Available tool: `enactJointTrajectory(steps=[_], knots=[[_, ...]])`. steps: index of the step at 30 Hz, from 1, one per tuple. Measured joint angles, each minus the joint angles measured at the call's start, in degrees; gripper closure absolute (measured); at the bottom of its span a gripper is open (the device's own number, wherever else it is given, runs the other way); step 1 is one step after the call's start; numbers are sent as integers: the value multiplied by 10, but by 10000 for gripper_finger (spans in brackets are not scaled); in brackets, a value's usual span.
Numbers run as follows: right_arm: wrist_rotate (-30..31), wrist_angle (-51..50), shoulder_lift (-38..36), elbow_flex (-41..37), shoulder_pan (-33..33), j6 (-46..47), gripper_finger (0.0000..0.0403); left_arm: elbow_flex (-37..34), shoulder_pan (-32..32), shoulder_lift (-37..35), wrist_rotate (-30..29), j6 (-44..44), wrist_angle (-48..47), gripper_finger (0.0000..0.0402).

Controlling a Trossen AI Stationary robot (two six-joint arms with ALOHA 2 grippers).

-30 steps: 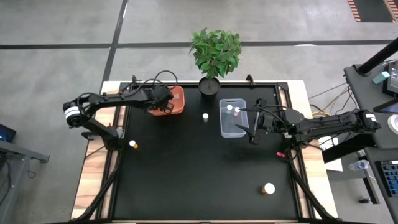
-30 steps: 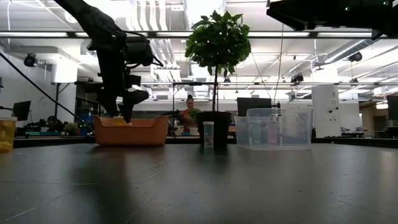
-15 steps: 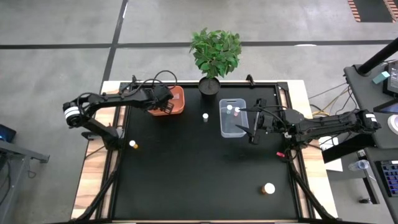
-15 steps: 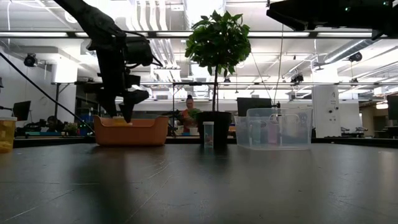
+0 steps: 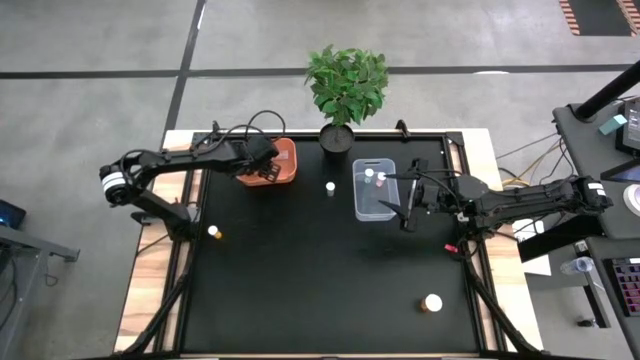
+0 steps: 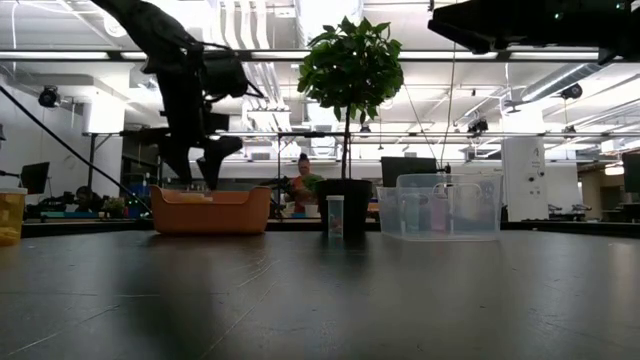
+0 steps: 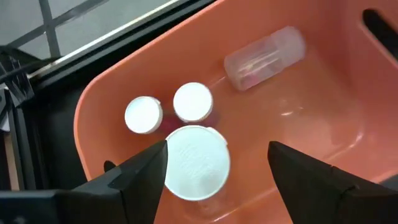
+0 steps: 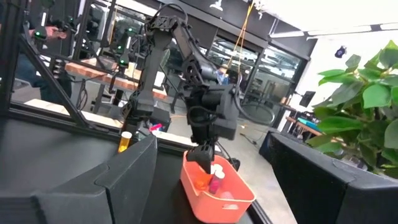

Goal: Pick and place medicine bottles into bin by pill shape (circle, oval)
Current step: Put the orange capsule pill bottle into the transparent bin

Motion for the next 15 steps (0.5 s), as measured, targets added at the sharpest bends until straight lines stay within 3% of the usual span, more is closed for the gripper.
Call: enactJointTrajectory(steps=[7,15], knots=[[35,-9,3,0,0,0,106,38,-20,-23,15,15,-29,140],[59,1,7,0,0,-57,106,80,-121,-78,135,-4,-31,140]])
